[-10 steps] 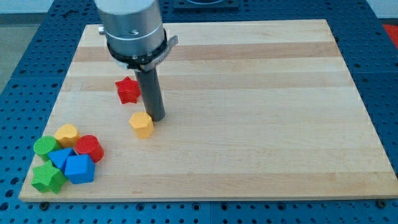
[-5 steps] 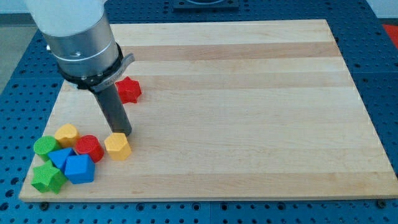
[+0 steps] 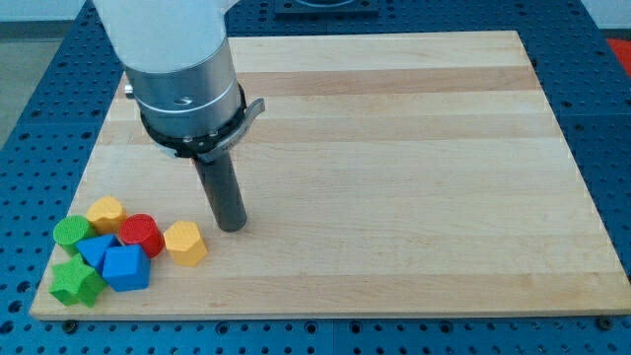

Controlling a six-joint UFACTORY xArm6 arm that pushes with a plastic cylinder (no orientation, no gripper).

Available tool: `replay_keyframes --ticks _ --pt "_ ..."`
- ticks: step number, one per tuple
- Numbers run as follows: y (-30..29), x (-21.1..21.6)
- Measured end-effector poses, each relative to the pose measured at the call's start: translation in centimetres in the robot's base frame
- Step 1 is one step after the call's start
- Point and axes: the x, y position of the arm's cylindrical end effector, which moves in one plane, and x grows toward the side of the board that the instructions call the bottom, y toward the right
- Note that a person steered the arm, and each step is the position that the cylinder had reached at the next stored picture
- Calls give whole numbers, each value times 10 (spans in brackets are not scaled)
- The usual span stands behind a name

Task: Slide the yellow hexagon closer to red circle

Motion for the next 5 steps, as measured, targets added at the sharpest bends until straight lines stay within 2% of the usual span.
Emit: replay_keyframes --ticks 2,5 --pt "-2 28" --pt "-10 29"
